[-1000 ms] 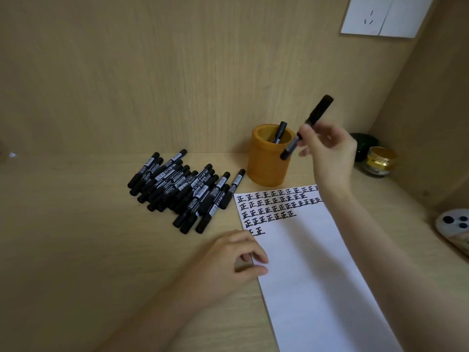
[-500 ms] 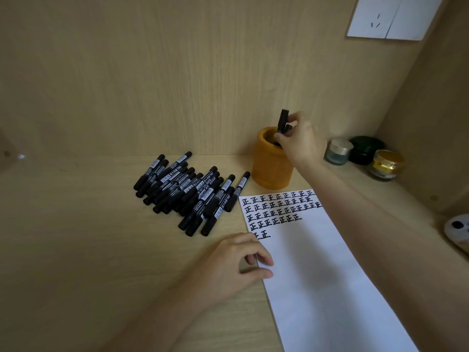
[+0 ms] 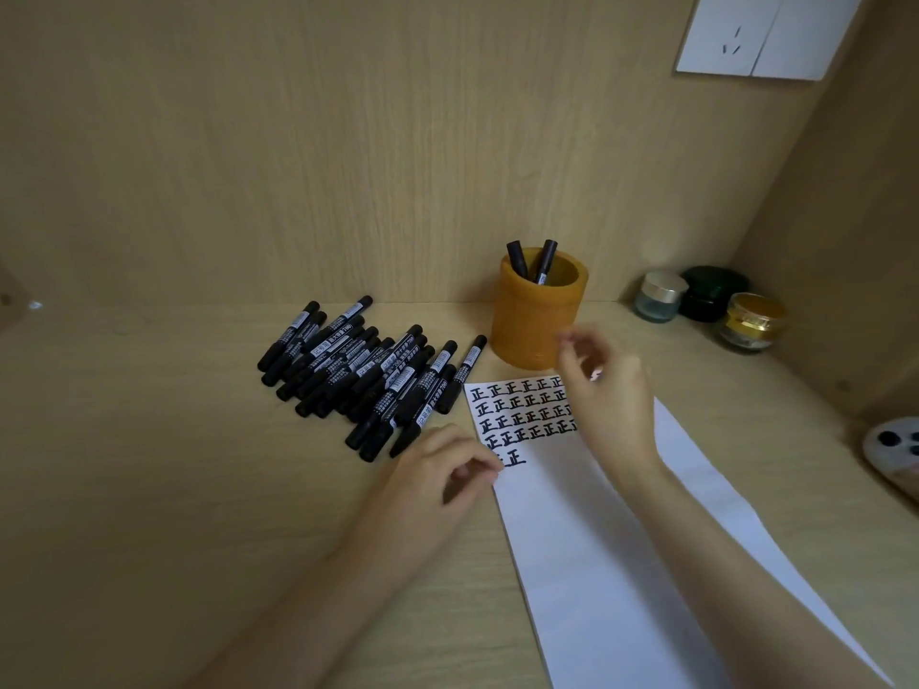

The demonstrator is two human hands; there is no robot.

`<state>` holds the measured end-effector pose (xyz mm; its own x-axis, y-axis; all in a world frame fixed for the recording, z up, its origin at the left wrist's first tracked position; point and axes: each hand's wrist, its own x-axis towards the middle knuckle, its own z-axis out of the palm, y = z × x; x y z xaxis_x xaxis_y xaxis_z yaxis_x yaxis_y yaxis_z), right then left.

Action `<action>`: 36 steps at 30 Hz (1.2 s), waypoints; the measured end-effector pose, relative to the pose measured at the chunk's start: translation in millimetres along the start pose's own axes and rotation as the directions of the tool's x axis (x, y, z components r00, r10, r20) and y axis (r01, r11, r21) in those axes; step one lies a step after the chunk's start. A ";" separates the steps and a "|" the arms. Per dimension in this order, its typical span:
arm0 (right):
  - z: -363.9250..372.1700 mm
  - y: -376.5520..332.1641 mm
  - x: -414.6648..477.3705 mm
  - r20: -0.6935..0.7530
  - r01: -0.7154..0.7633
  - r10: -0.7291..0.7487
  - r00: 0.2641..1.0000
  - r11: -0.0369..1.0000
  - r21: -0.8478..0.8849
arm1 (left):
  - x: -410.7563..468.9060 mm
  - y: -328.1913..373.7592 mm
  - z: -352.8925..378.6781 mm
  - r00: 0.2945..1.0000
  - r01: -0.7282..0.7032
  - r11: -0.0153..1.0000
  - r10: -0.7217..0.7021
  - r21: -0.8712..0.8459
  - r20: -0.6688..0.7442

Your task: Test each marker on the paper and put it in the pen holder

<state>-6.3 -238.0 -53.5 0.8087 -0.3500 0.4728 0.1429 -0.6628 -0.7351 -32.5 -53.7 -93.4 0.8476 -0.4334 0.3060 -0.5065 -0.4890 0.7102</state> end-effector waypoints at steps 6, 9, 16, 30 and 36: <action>-0.2 24.4 -33.1 0.089 -0.185 0.175 0.980 0.976 0.115 | 7.7 -4.5 -4.3 0.984 0.017 0.978 0.022 0.210 -0.179; -1.7 28.6 -34.5 0.130 -0.212 0.196 0.972 0.970 0.120 | 18.3 -1.6 -9.6 0.978 0.044 0.935 0.032 0.352 -0.208; 2.9 28.9 -35.0 0.223 -0.204 0.180 0.958 0.975 0.091 | 64.7 1.7 3.4 0.974 0.223 0.732 -0.147 0.644 -0.170; -3.9 18.1 -32.6 0.277 -0.286 0.192 0.941 0.890 0.355 | 46.6 16.9 -19.3 0.927 0.293 0.910 -0.197 0.292 -0.318; -8.7 7.5 -28.0 0.445 -0.424 0.166 0.880 0.697 0.579 | 18.1 29.0 -10.0 0.989 0.141 0.990 -0.141 0.011 -0.041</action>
<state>-32.8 -238.9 -68.0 0.9893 -0.1236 0.0775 0.0866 0.0697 -0.9938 -30.3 -68.1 -60.9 0.9162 -0.3289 0.2288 -0.3833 -0.5535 0.7394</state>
